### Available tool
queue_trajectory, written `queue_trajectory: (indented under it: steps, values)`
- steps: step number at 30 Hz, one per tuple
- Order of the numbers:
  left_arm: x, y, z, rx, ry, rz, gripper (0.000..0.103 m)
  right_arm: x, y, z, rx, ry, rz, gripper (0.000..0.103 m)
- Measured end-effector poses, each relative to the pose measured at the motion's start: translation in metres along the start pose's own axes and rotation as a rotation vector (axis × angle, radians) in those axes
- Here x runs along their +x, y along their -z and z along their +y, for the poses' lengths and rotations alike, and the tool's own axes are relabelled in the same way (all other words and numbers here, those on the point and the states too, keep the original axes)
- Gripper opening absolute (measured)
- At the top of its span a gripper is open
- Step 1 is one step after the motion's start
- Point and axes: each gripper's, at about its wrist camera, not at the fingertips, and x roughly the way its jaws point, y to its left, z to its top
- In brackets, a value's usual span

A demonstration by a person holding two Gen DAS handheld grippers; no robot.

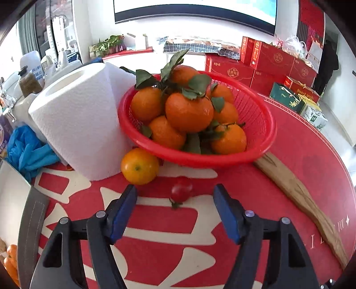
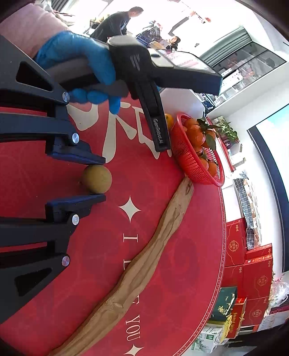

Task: Organize fruits
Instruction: 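Close the right tool on a round yellow-brown fruit while the left tool grasps a cherry tomato, then carry both fruits over the white tray and open both tools to release them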

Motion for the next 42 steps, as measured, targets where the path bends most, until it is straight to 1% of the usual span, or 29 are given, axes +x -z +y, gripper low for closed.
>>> queue_trajectory:
  steps: [1, 2, 3, 4, 6, 8, 10, 14, 17, 20, 23, 27, 28, 34, 38, 42]
  values:
    - [-0.002, 0.0, 0.002, -0.001, -0.012, -0.006, 0.063, 0.0, 0.0, 0.0, 0.0, -0.001, 0.0, 0.027]
    - [-0.004, 0.001, 0.003, -0.005, -0.014, -0.01, 0.053, 0.0, 0.0, 0.0, 0.0, -0.001, 0.0, 0.027]
    - [-0.005, 0.001, 0.004, -0.002, -0.011, -0.014, 0.024, 0.0, 0.0, 0.0, -0.002, -0.002, 0.001, 0.027]
    - [-0.007, 0.002, 0.003, 0.021, 0.01, -0.015, 0.022, 0.0, 0.0, 0.0, -0.003, -0.003, 0.001, 0.027]
    - [-0.011, 0.006, 0.005, 0.034, 0.014, 0.002, 0.022, 0.001, 0.001, 0.0, -0.005, -0.003, 0.002, 0.027]
    - [-0.019, 0.014, 0.009, 0.035, 0.038, 0.017, 0.022, 0.001, 0.001, 0.0, -0.004, -0.004, 0.002, 0.027]
    - [-0.032, 0.028, 0.019, 0.033, 0.072, 0.029, 0.022, 0.001, 0.001, 0.001, -0.006, -0.001, 0.003, 0.027]
    - [-0.06, 0.059, 0.041, 0.029, 0.102, 0.031, 0.022, 0.002, 0.003, 0.008, -0.034, 0.013, 0.012, 0.027]
    - [-0.077, 0.072, 0.055, 0.017, 0.113, 0.021, 0.022, 0.003, 0.006, 0.017, -0.057, 0.007, 0.021, 0.027]
    - [-0.099, 0.082, 0.069, 0.033, 0.062, -0.016, 0.022, 0.001, 0.01, 0.029, -0.08, -0.015, 0.026, 0.027]
    - [-0.123, 0.086, 0.088, 0.015, 0.043, -0.059, 0.022, 0.001, 0.012, 0.042, -0.099, -0.024, 0.033, 0.027]
    - [-0.142, 0.092, 0.112, -0.004, -0.034, -0.09, 0.022, -0.001, 0.014, 0.062, -0.129, -0.031, 0.044, 0.027]
    - [-0.146, 0.095, 0.12, -0.012, -0.043, -0.093, 0.022, -0.001, 0.014, 0.068, -0.136, -0.033, 0.048, 0.027]
    - [-0.152, 0.11, 0.168, -0.085, -0.107, -0.081, 0.022, 0.008, 0.017, 0.106, -0.187, -0.054, 0.086, 0.027]
    - [-0.155, 0.118, 0.205, -0.161, -0.145, -0.082, 0.023, 0.017, 0.017, 0.143, -0.247, -0.077, 0.106, 0.027]
    - [-0.156, 0.124, 0.233, -0.212, -0.189, -0.089, 0.023, 0.029, 0.016, 0.184, -0.31, -0.114, 0.131, 0.027]
